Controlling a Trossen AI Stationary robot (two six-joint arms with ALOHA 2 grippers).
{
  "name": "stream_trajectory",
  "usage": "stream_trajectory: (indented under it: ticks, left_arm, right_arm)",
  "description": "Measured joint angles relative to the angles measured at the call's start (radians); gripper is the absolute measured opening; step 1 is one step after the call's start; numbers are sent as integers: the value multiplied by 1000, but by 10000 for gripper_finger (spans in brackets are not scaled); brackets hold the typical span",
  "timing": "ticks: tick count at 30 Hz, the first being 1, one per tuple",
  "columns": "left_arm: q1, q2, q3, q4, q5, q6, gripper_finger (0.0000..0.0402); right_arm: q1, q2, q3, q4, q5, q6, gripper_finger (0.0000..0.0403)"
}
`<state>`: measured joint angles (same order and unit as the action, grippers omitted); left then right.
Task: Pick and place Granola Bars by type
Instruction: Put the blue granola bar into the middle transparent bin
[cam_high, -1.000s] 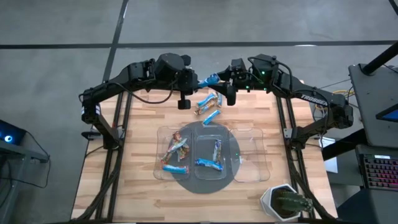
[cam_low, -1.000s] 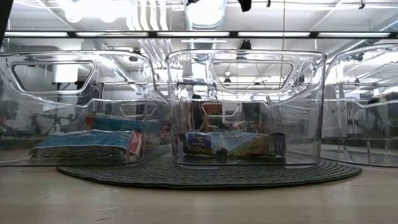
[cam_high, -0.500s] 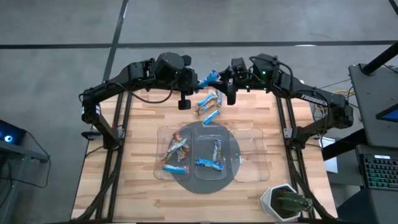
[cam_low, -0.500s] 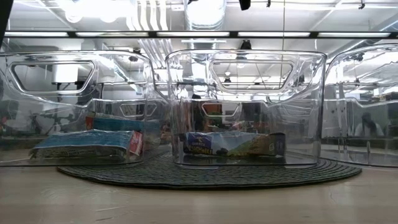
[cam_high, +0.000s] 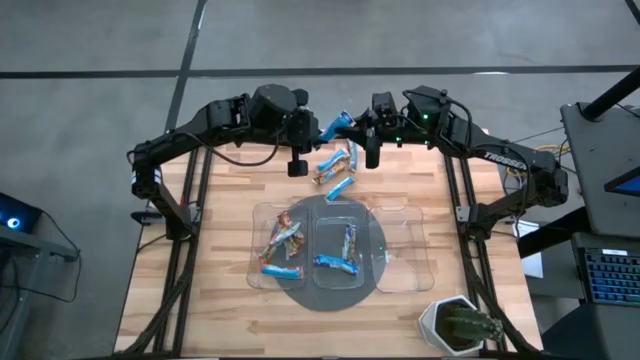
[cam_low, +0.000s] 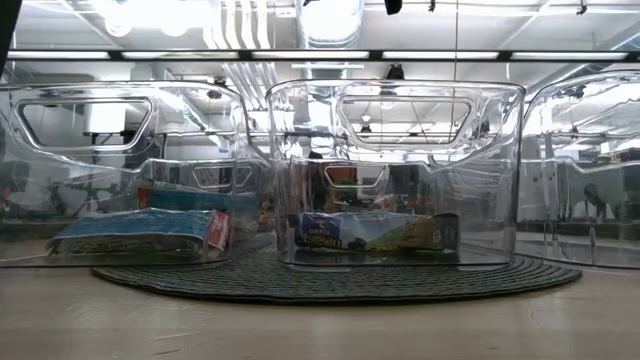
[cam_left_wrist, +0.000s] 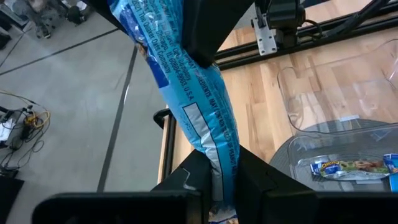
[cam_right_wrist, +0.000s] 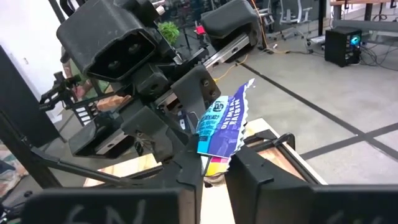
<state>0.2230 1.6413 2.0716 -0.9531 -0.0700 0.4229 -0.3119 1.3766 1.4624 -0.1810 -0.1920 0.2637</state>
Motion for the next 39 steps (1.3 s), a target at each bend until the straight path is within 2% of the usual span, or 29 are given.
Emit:
stream_trajectory:
  ticks: [9, 20, 24, 31, 39]
  left_arm:
    - [0, 0, 0, 3, 0, -21, 38]
    - [-2, -7, 34, -8, -4, -30, 131]
    - [-2, -8, 80, -45, -54, -11, 152]
    - [0, -26, 164, -186, -89, -32, 157]
    - [0, -52, 167, -278, -87, -90, 157]
  right_arm:
    - [0, 0, 0, 0, 0, -6, 26]
    - [0, 0, 0, -1, 0, -32, 24]
    - [0, 0, 0, -2, 0, -32, 24]
    - [0, 0, 0, -101, -68, 9, 24]
    - [58, 39, -1, -277, -107, 21, 24]
